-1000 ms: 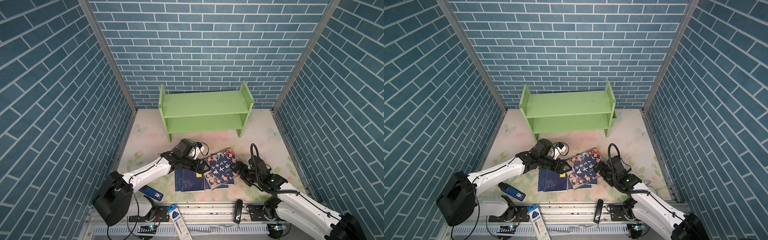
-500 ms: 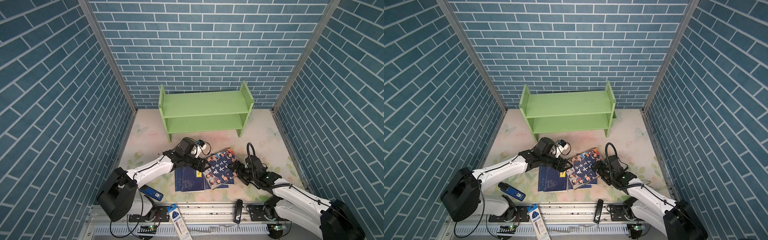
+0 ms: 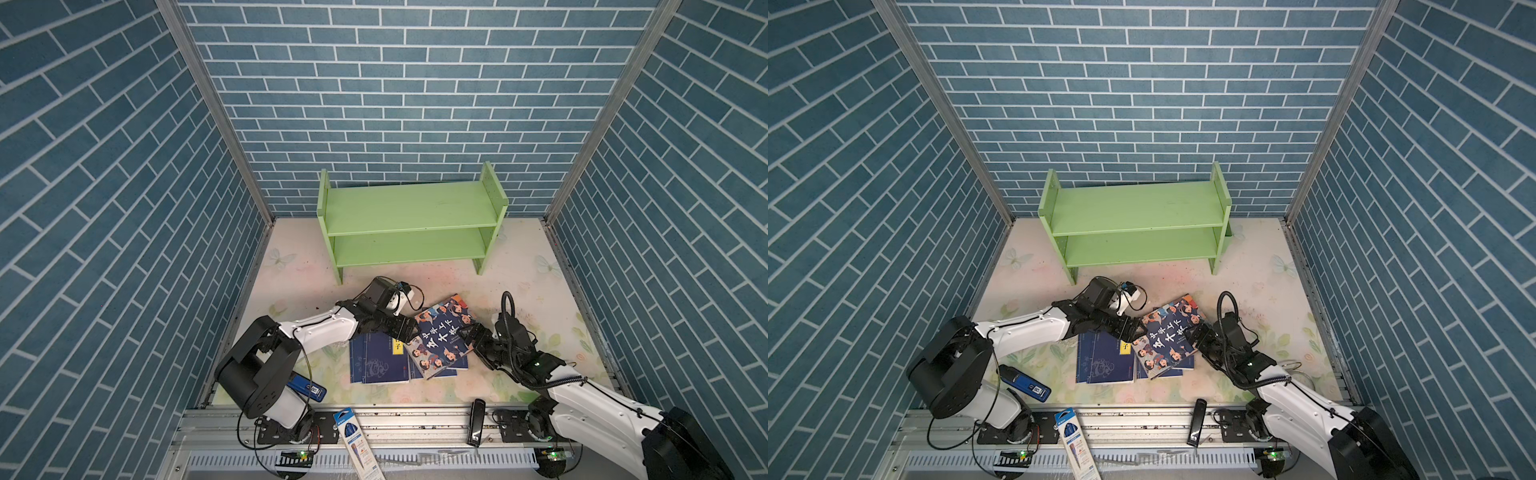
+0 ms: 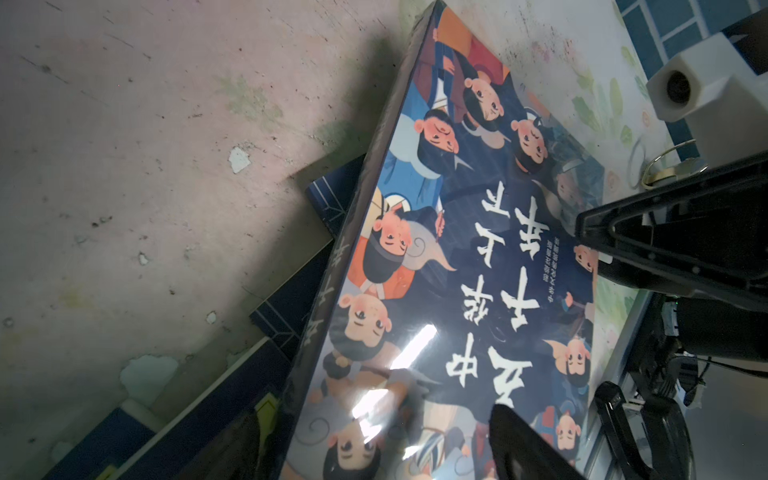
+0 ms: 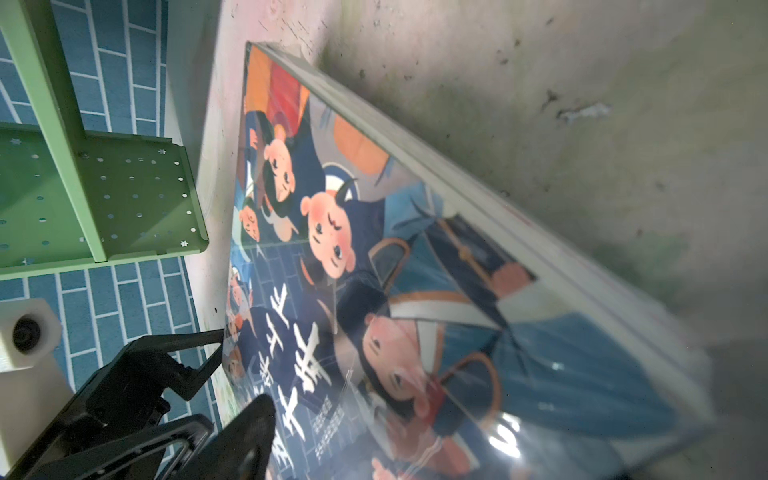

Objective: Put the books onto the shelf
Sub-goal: 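Lift the illustrated book off the blue books with both grippers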

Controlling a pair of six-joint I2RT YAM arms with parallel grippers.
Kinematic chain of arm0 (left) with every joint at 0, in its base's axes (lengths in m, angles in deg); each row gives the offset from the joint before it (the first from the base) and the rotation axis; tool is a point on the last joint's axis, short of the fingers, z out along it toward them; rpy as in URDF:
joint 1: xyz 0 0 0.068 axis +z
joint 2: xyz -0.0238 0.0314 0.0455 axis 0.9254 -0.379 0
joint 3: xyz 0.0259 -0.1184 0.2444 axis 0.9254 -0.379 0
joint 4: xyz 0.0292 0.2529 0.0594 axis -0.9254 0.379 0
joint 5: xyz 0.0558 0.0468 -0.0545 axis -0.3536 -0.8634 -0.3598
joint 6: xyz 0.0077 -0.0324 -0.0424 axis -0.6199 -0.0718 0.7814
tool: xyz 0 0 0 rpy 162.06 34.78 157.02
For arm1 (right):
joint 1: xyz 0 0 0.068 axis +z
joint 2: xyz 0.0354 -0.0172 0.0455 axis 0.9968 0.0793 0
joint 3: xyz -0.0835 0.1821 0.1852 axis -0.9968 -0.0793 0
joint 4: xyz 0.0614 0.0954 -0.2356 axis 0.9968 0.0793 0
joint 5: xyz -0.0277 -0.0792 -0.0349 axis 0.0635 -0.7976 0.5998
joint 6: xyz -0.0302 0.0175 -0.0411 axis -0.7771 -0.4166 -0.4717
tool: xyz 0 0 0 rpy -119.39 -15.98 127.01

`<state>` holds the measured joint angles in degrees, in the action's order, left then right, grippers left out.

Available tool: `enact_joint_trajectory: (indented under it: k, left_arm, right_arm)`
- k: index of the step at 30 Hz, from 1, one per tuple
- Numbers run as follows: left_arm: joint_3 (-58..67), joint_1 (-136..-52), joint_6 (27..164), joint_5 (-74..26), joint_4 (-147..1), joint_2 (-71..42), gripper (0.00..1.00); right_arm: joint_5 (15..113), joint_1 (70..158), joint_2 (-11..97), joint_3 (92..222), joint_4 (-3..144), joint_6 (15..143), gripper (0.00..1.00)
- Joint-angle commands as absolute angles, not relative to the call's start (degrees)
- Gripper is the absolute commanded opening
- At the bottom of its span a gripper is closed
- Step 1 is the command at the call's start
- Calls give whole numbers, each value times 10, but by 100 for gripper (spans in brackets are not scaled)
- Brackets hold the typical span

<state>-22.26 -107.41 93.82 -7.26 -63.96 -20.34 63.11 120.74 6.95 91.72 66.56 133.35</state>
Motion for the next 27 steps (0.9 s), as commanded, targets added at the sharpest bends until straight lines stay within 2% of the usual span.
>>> enact_joint_trajectory:
  k: [1, 4, 14, 27]
  left_arm:
    - [-212, -1081, 944, -51, -656, -211, 87]
    - [-209, -1082, 942, -42, -661, -217, 86]
    - [-189, -1086, 942, -36, -665, -248, 83]
    - [-177, -1091, 944, 7, -699, -255, 82]
  right_arm:
    - [635, 1206, 68, 915, 608, 1354, 88]
    - [636, 1207, 73, 915, 593, 1354, 85]
    - [653, 1207, 69, 906, 544, 1350, 65]
    - [675, 1207, 58, 913, 497, 1323, 57]
